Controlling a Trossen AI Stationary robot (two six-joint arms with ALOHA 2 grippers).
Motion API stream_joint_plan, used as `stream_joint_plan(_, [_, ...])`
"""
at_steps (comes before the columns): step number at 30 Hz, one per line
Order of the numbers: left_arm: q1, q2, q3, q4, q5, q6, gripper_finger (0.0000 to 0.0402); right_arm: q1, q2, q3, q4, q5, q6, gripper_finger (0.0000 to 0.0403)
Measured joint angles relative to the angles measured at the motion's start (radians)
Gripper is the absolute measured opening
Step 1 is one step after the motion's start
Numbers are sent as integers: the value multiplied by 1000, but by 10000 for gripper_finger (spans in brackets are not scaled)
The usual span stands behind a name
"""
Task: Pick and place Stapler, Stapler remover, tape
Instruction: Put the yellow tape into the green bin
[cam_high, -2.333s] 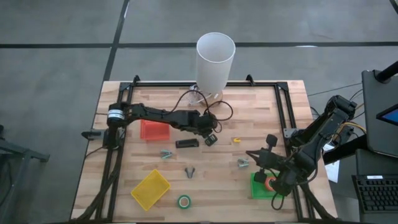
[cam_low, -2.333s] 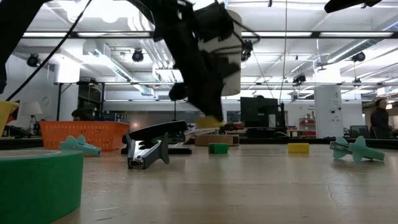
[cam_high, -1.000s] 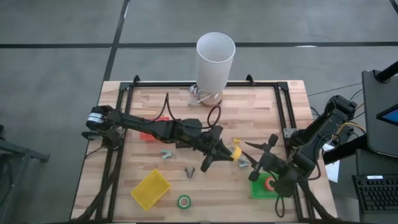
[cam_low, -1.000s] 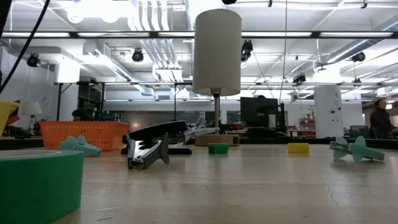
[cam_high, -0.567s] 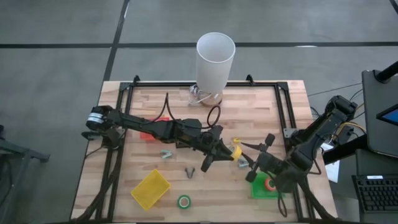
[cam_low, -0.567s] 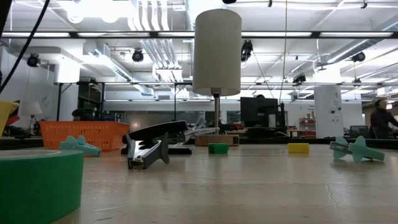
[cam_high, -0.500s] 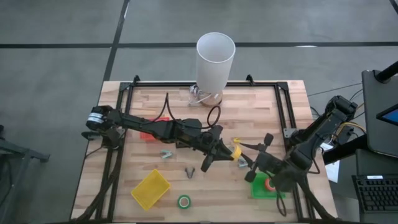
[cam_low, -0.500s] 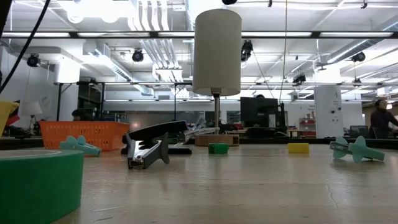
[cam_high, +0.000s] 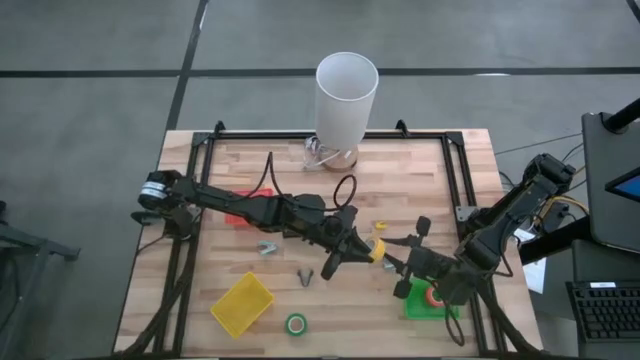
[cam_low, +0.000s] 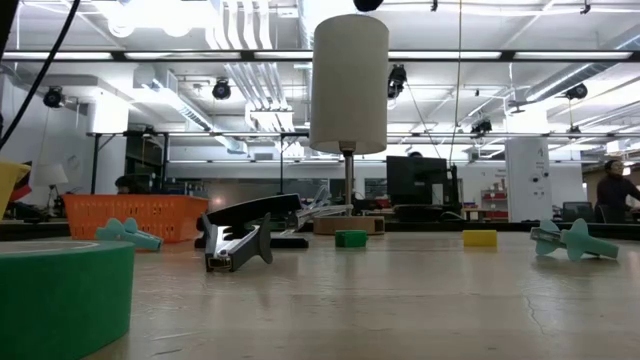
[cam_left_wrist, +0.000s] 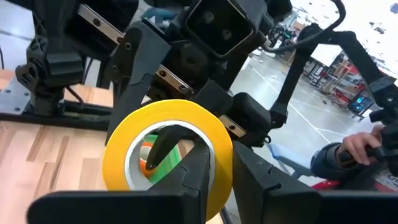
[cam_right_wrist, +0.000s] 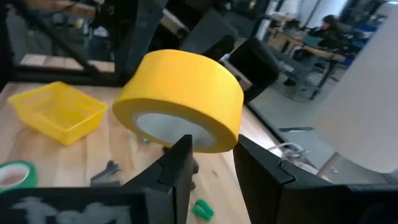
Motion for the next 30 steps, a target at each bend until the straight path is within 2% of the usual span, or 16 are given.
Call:
stream_joint_plan(12, [-2, 0, -4, 11, -6, 1, 63, -13, 0, 6, 52, -1, -60, 106])
stream_joint_plan(23, [-1, 0, -37, 32, -8, -1, 64, -18, 0, 4, 51, -7, -65, 43])
stream_joint_plan(30, [-1, -1, -42, 30, -12, -5, 67, -17, -6, 6, 20, -45, -28, 48])
